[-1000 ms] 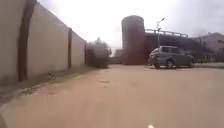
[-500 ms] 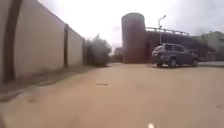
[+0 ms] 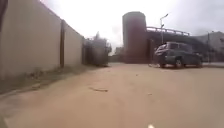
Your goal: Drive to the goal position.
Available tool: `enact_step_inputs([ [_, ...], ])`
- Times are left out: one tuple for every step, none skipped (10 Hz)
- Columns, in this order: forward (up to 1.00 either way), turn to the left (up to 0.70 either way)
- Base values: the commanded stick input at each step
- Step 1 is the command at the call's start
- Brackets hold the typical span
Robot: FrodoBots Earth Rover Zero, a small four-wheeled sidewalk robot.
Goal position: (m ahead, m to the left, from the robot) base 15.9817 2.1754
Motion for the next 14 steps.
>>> enact_step_inputs([
  [1.0,0.0],
  [1.0,0.0],
  [1.0,0.0],
  [1.0,0.0],
  [1.0,0.0],
  [1.0,0.0],
  [1.0,0.0],
  [1.0,0.0],
  [1.0,0.0],
  [1.0,0.0],
  [1.0,0.0],
  [1.0,-0.06],
  [1.0,-0.25],
  [1.0,-0.27],
])
